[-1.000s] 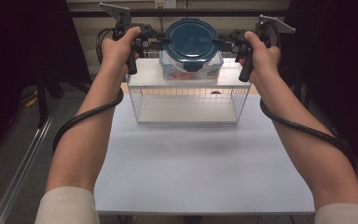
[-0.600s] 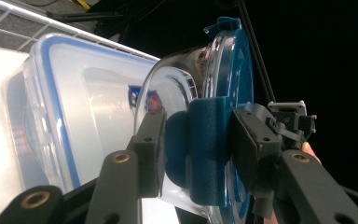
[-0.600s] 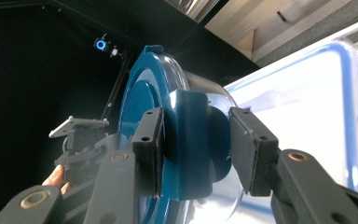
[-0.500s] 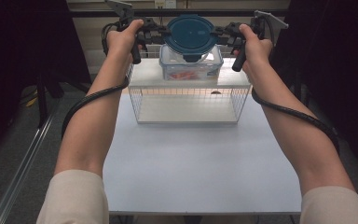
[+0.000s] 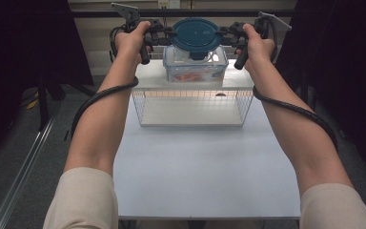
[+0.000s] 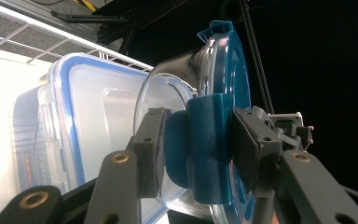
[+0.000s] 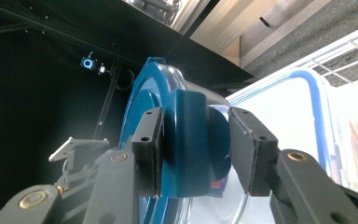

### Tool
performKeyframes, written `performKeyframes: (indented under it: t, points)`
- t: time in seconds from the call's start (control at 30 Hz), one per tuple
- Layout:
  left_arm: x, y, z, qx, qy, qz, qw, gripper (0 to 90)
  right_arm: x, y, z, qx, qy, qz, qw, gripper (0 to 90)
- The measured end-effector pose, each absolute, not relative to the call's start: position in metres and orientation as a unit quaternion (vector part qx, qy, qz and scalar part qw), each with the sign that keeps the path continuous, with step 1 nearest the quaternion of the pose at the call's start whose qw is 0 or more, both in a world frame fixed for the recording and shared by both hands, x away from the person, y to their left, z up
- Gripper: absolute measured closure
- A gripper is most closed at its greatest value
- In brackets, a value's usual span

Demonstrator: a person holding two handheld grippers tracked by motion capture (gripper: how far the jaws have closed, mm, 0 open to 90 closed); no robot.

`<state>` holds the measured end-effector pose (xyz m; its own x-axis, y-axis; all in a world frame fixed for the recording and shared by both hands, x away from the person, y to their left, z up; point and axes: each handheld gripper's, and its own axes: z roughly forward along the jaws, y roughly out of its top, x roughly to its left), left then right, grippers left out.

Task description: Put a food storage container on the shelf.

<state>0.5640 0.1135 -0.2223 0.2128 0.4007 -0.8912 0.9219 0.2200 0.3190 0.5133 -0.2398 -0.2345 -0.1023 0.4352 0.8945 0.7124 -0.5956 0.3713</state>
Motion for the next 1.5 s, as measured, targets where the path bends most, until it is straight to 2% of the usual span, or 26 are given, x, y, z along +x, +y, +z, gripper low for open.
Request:
performKeyframes:
  t: [0.1, 0.2, 0.37, 0.77, 0.83, 0.97, 1.17, 1.5]
  points:
    - [0.566, 0.115, -0.224, 0.577, 0.573, -0.246, 0.527, 56.7, 0.515, -0.24, -0.235, -0.661, -0.433, -0.601, 0.12, 57.0]
    - [0.566, 0.112, -0.226, 0.56, 0.586, -0.246, 0.532, 56.5, 0.517, -0.239, -0.236, -0.663, -0.431, -0.602, 0.115, 56.9]
    - [0.568, 0.112, -0.229, 0.568, 0.58, -0.243, 0.531, 55.8, 0.519, -0.239, -0.238, -0.669, -0.419, -0.601, 0.124, 56.8]
    - [0.566, 0.11, -0.228, 0.57, 0.581, -0.233, 0.532, 54.7, 0.518, -0.239, -0.24, -0.666, -0.427, -0.602, 0.108, 53.9]
    - [0.564, 0.111, -0.227, 0.571, 0.576, -0.227, 0.539, 50.7, 0.515, -0.239, -0.239, -0.66, -0.425, -0.61, 0.108, 46.3]
    - [0.557, 0.112, -0.22, 0.566, 0.582, -0.21, 0.544, 42.7, 0.506, -0.238, -0.234, -0.653, -0.437, -0.612, 0.091, 40.3]
    - [0.539, 0.112, -0.21, 0.577, 0.578, -0.188, 0.546, 29.6, 0.488, -0.242, -0.231, -0.643, -0.44, -0.62, 0.09, 37.0]
    - [0.507, 0.111, -0.217, 0.582, 0.567, -0.201, 0.547, 21.3, 0.456, -0.242, -0.237, -0.626, -0.454, -0.627, 0.095, 34.2]
